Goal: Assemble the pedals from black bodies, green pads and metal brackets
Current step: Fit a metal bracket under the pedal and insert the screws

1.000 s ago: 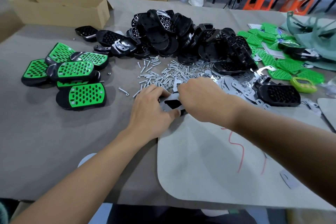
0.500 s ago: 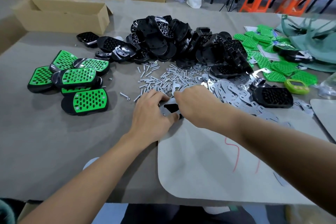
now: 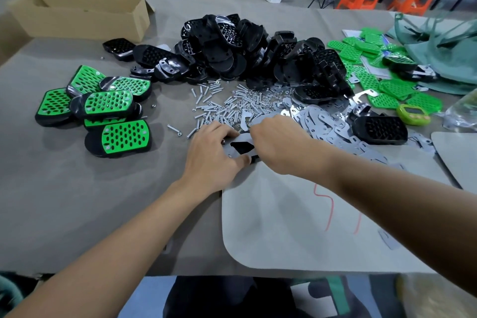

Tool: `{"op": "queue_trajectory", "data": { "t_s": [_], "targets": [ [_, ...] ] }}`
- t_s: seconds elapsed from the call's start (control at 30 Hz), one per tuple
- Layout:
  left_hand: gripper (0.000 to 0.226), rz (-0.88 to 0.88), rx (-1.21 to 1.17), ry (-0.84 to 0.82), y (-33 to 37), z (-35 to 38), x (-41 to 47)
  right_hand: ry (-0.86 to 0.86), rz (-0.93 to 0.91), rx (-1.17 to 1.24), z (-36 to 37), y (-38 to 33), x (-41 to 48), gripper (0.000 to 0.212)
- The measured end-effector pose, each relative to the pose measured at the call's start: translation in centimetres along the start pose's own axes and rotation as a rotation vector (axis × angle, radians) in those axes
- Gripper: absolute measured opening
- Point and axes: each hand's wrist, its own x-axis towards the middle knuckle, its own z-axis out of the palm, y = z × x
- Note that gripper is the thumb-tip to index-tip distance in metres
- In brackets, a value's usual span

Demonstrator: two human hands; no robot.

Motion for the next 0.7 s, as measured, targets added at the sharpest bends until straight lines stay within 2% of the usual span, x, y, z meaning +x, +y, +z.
{"op": "queue_trajectory", "data": {
  "t_s": [0.13,0.33,0.47,0.6,0.7],
  "targets": [
    [0.046,-0.008,-0.004,-0.004,0.01,-0.01,0.05,-0.036,0.024,-0.029,-0.01,-0.13,0.29,0.025],
    [0.047,-0.013,-0.013,-0.018,0.05,-0.06,0.03,-0.017,-0.154,-0.147,-0.37,0.45,0.52,0.015],
    [0.047,-0.016,-0.013,-0.019,0.12,-0.12,-0.03,-0.018,-0.024,0.019,-0.05,0.3,0.6,0.025],
    [0.049,-0.025,-0.013,-0.033,0.16,-0.19,0.03,-0.026,0.125,0.061,0.44,-0.26,0.71,0.028],
    [0.049,-0.043,-0.034,-0.043,0.02,-0.25,0.1,-0.02,0.136,0.016,0.56,0.0,0.6,0.023]
  ]
}}
